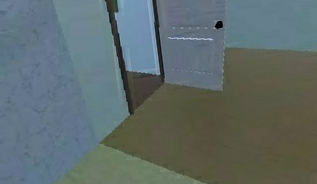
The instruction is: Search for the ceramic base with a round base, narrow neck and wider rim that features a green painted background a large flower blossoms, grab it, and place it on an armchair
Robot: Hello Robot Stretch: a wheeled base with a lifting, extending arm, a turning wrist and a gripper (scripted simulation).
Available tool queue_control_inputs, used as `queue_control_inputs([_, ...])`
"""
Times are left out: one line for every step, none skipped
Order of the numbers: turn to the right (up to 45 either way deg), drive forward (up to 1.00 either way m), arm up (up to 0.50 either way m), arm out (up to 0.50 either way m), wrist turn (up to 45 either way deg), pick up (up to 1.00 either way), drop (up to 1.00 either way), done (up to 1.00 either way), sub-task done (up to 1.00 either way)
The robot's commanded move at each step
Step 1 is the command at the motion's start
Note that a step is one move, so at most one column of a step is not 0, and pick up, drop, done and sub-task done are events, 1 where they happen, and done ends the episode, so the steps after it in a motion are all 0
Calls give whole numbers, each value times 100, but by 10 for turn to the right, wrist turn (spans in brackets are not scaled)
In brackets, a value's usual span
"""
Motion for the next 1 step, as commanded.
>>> queue_control_inputs([0, 100, 0, 0, 0, 0, 0, 0, 0])
